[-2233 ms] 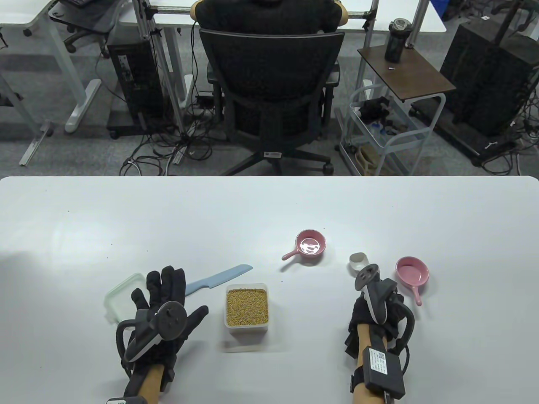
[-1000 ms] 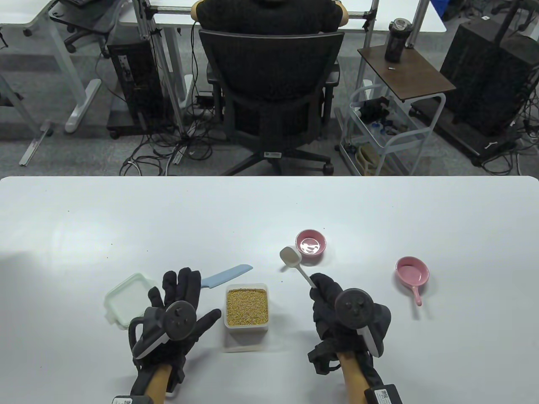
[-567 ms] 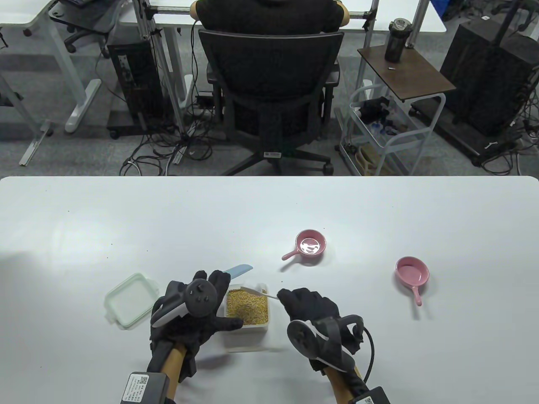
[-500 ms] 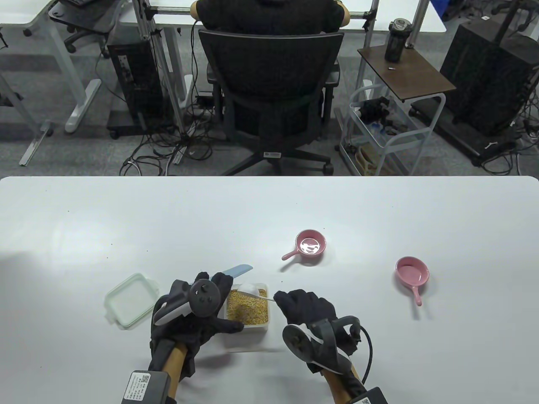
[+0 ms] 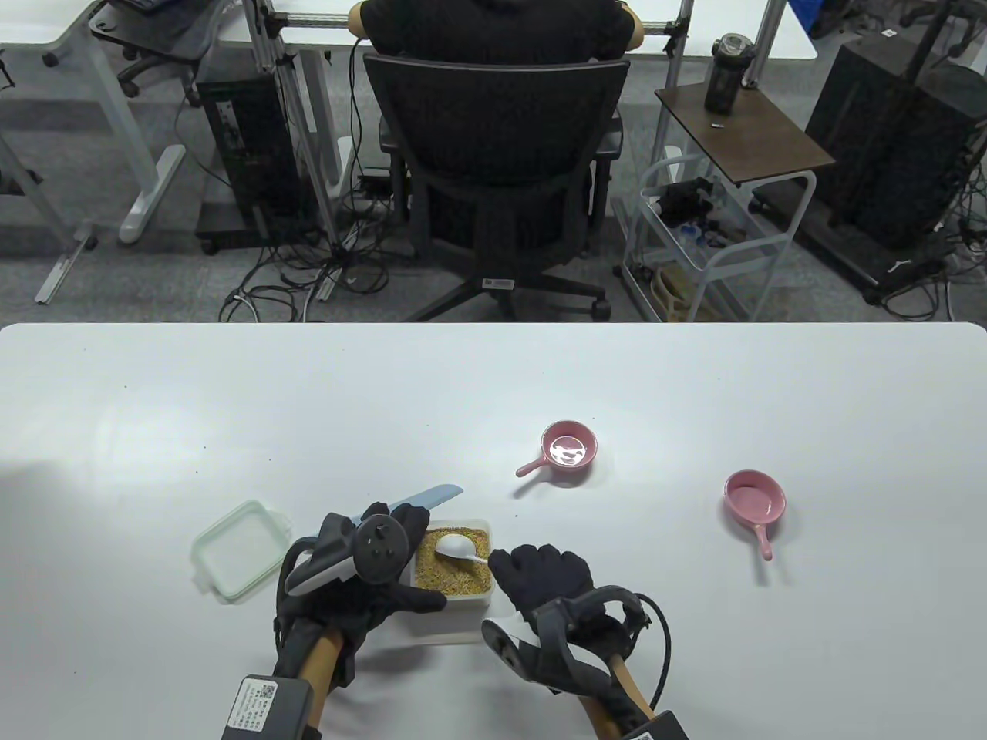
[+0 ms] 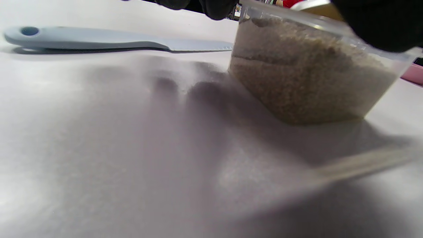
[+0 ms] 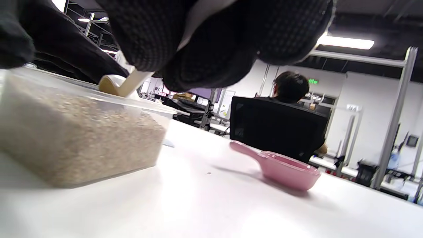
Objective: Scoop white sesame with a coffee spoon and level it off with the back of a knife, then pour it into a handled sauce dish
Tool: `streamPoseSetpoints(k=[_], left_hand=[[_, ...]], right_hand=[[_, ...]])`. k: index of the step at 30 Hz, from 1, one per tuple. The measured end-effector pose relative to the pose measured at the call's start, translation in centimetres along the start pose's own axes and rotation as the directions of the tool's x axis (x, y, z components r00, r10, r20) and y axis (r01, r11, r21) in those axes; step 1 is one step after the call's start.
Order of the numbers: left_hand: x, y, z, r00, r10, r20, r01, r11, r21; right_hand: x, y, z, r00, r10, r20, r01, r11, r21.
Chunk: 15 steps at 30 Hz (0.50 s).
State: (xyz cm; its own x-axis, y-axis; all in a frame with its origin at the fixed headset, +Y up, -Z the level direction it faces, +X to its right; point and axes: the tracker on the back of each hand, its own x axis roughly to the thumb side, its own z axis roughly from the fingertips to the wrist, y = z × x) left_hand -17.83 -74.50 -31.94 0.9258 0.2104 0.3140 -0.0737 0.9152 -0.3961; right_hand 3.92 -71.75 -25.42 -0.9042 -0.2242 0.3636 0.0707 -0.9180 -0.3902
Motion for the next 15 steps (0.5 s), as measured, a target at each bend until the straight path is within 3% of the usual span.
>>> streamPoseSetpoints(k=[8,15], left_hand=[[0.2,0.1,-0.1,0.999,-0.037,-0.007,0.037,0.999,-0.006],[0.3,0.1,-0.1,0.999,-0.045,-0.011,0.045,0.999,-0.011]], right_hand=[[-0.7,-0.2,-0.6,0.983,-0.169,-0.066,0.175,0.980,0.090],[-2.4,0.7,-1.4,0.916,-0.346,-0.205,0.384,0.903,0.195]])
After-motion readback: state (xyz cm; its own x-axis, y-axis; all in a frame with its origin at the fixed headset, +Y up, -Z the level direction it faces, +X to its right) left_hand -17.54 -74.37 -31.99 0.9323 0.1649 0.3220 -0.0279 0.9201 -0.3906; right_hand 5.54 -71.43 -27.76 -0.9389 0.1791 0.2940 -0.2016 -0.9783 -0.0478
